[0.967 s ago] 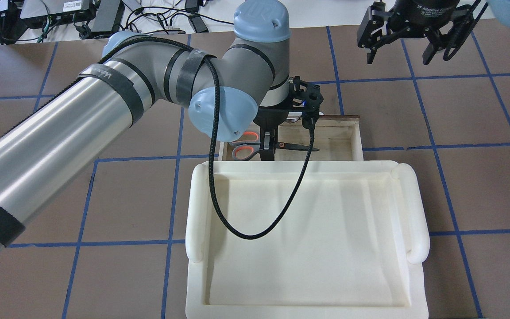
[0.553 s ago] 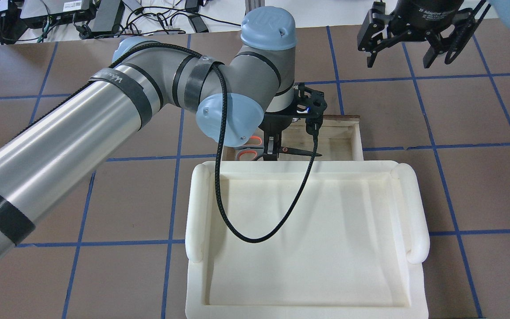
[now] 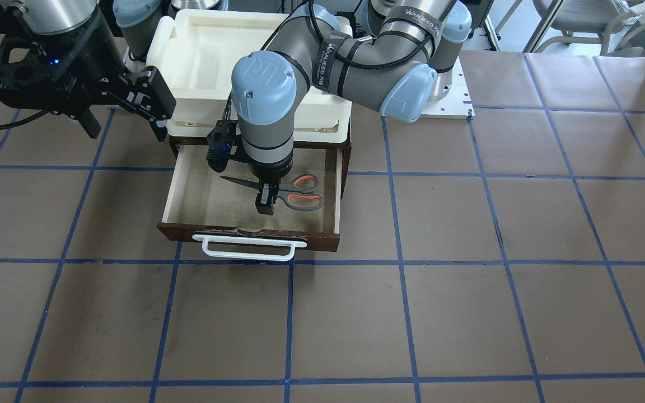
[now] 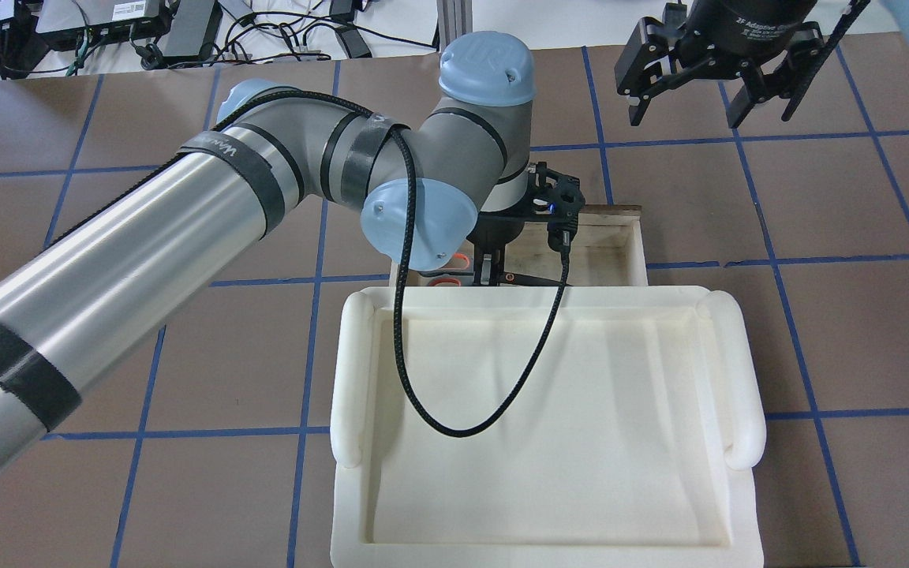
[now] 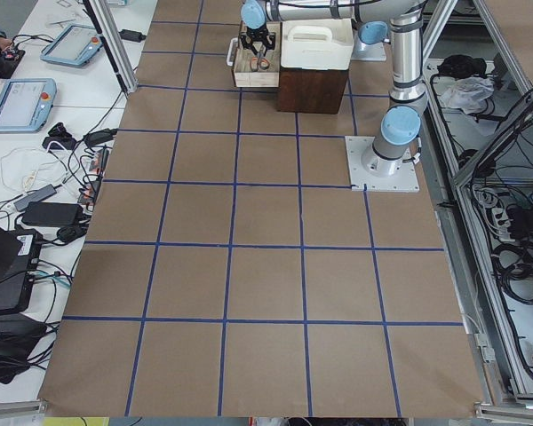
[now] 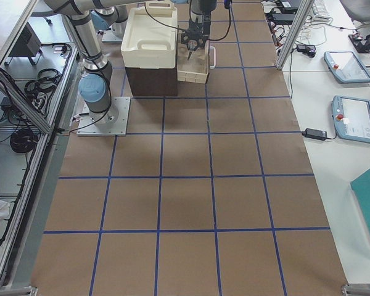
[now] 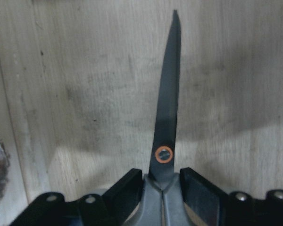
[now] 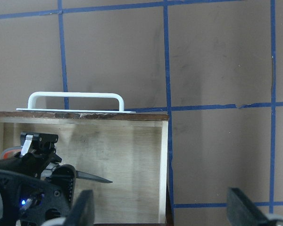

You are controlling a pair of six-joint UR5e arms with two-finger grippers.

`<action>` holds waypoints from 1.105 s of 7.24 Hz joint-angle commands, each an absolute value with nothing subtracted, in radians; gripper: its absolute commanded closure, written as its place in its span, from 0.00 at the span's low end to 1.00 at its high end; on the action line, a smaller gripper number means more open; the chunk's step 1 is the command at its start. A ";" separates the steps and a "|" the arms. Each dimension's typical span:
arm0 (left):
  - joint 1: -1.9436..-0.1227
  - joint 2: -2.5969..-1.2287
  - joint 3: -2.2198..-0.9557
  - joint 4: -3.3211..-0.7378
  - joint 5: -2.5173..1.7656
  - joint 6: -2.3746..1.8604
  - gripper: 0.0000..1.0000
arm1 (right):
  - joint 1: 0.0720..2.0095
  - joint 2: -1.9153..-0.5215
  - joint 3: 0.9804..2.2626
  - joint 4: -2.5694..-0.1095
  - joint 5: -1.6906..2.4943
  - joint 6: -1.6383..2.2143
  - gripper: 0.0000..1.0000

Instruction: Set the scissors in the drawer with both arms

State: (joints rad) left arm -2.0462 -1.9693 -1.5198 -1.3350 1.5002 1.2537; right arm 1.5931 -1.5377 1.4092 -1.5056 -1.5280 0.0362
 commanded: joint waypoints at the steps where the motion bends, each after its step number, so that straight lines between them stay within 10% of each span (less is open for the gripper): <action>1: -2.046 -1.979 -1.534 -1.313 1.499 1.252 1.00 | 1.588 -1.543 1.410 -1.474 -1.590 -0.006 0.00; 4: -2.046 -1.982 -1.546 -1.310 1.500 1.252 1.00 | 1.591 -1.549 1.411 -1.457 -1.605 -0.006 0.00; 6: -2.046 -1.982 -1.560 -1.304 1.497 1.252 0.21 | 1.589 -1.557 1.411 -1.457 -1.598 -0.008 0.00; 8: -2.046 -1.977 -1.560 -1.304 1.497 1.247 0.03 | 1.589 -1.555 1.411 -1.457 -1.608 -0.009 0.00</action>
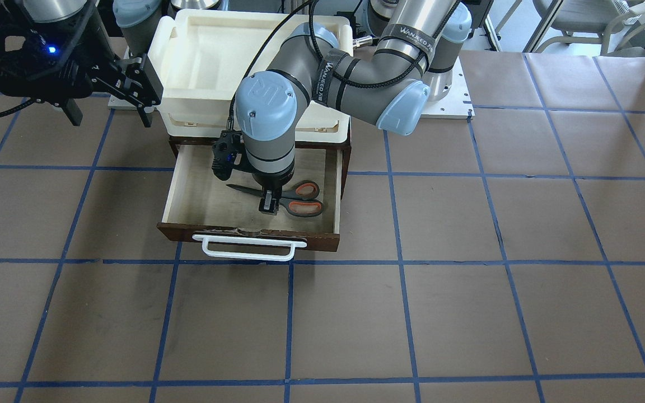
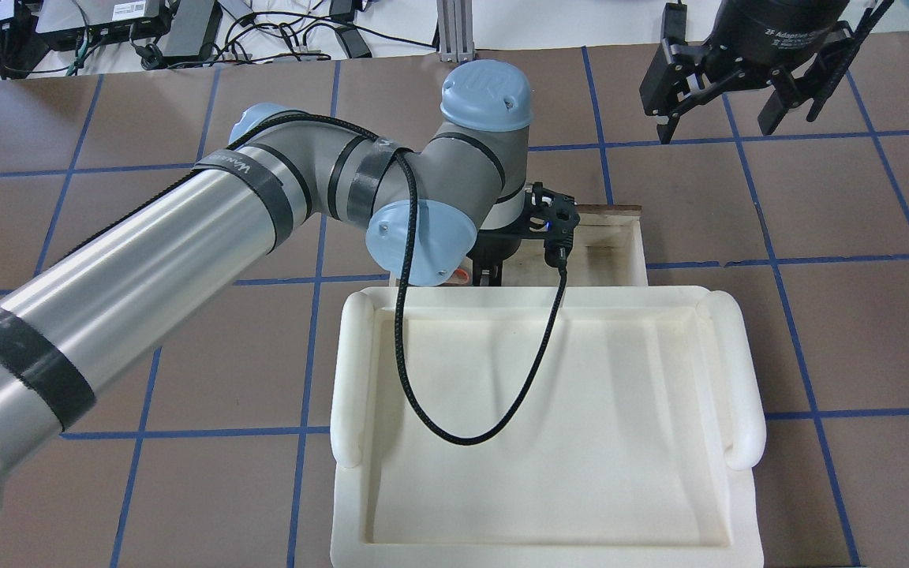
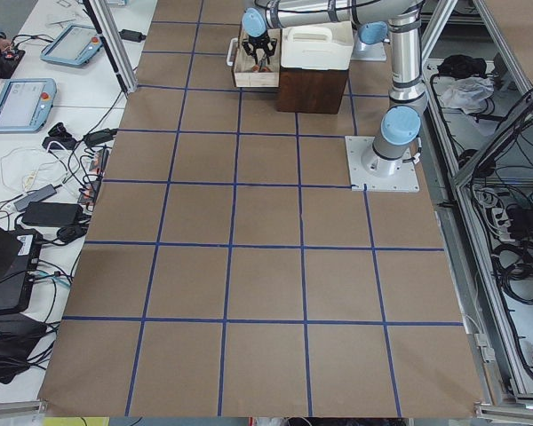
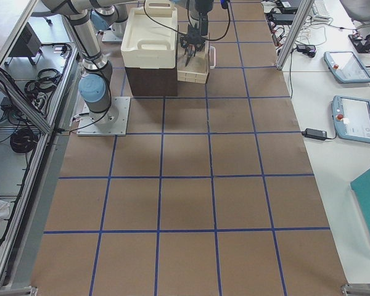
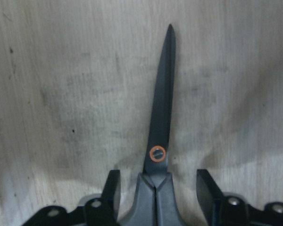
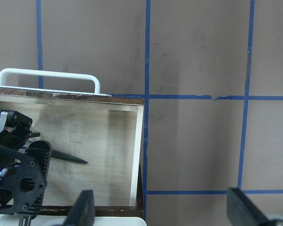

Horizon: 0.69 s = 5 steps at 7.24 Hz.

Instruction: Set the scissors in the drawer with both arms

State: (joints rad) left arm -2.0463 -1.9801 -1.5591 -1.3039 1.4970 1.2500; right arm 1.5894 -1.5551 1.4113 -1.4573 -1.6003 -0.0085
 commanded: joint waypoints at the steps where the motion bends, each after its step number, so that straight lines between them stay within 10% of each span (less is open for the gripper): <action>1: -2.046 -1.968 -1.552 -1.304 1.496 1.246 0.03 | 1.589 -1.557 1.411 -1.457 -1.608 -0.011 0.00; 5: -2.007 -1.884 -1.461 -1.397 1.485 1.121 0.03 | 1.589 -1.562 1.411 -1.457 -1.603 -0.014 0.00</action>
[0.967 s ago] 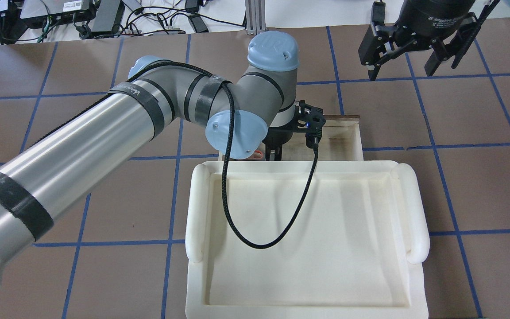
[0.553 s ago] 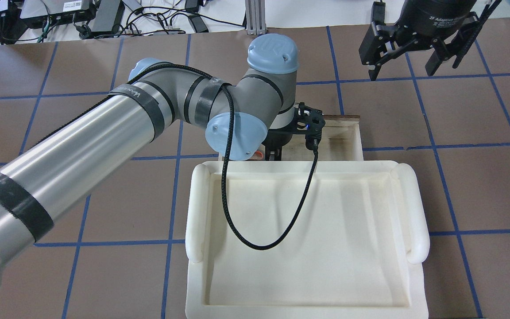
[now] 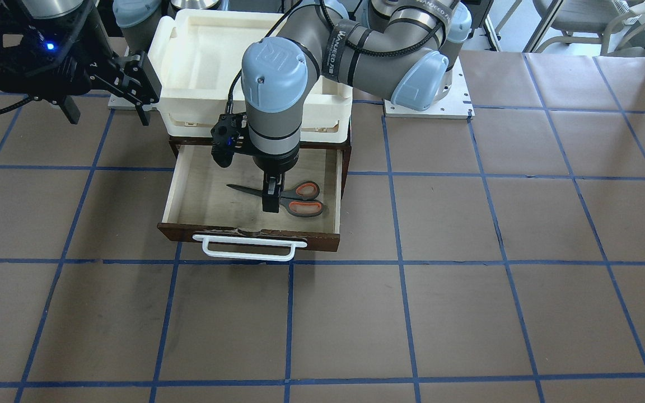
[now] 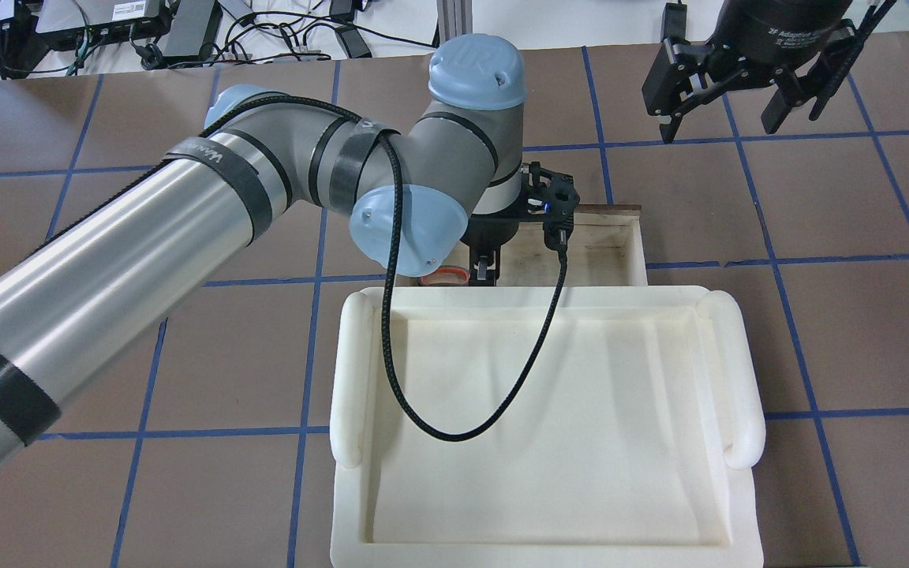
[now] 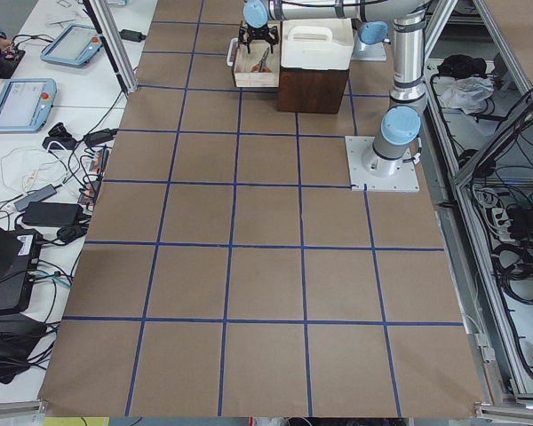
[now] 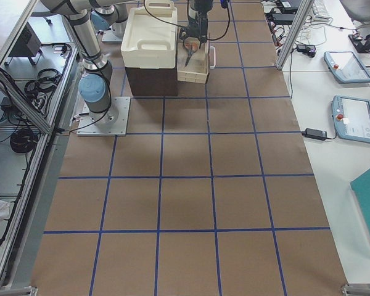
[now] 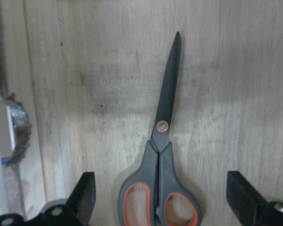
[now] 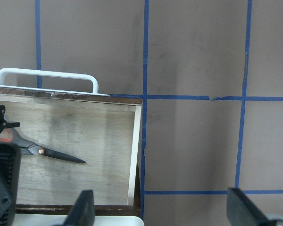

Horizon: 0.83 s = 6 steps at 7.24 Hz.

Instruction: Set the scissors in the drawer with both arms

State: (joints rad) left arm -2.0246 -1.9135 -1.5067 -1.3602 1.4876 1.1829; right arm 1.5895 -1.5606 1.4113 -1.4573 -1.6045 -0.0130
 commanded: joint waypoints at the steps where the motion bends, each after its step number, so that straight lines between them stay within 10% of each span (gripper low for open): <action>1: -1.975 -1.856 -1.419 -1.452 1.486 1.050 0.03 | 1.589 -1.563 1.411 -1.457 -1.603 -0.015 0.00; 6: -1.691 -1.706 -1.440 -1.526 1.502 0.748 0.00 | 1.591 -1.565 1.411 -1.456 -1.592 -0.015 0.00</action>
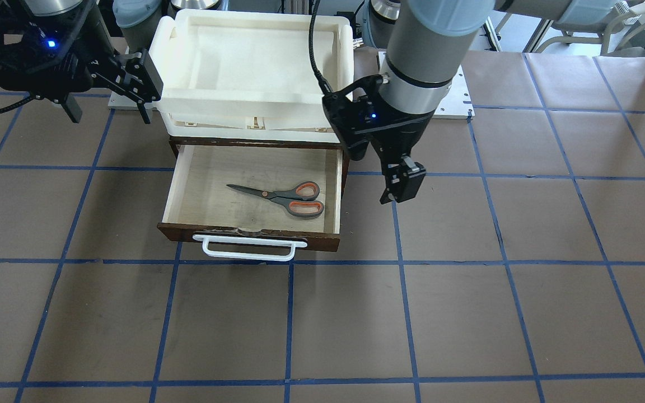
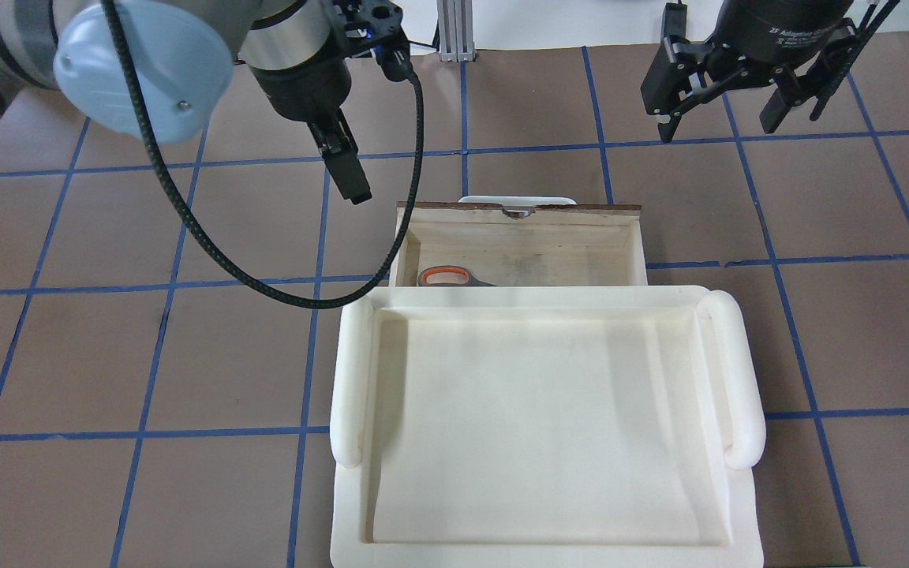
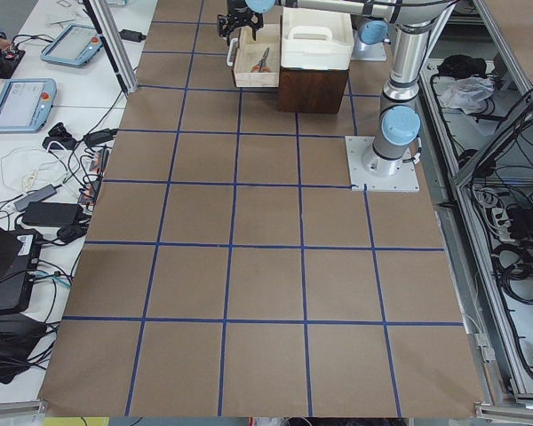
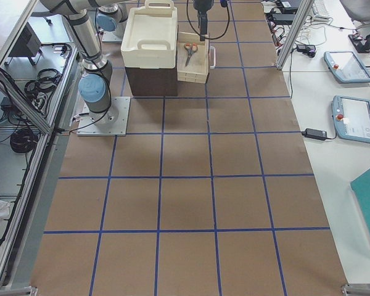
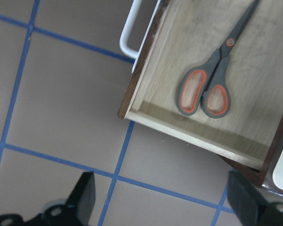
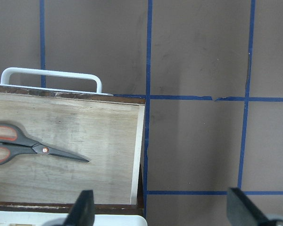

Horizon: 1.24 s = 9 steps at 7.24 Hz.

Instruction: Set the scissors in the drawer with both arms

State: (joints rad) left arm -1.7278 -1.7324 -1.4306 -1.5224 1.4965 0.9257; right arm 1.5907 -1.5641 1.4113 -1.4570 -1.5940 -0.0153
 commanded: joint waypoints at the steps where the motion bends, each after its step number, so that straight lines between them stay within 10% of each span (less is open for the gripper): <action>1: -1.684 -1.681 -1.445 -1.529 1.505 0.560 0.00 | 1.592 -1.566 1.411 -1.456 -1.591 -0.015 0.00; 9: -1.523 -1.583 -1.490 -1.585 1.576 0.007 0.01 | 1.592 -1.569 1.413 -1.454 -1.603 -0.015 0.00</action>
State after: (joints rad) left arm -1.5238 -1.5899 -1.4895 -1.5850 1.6201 0.1133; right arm 1.5923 -1.5690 1.4128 -1.4542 -1.6028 -0.0153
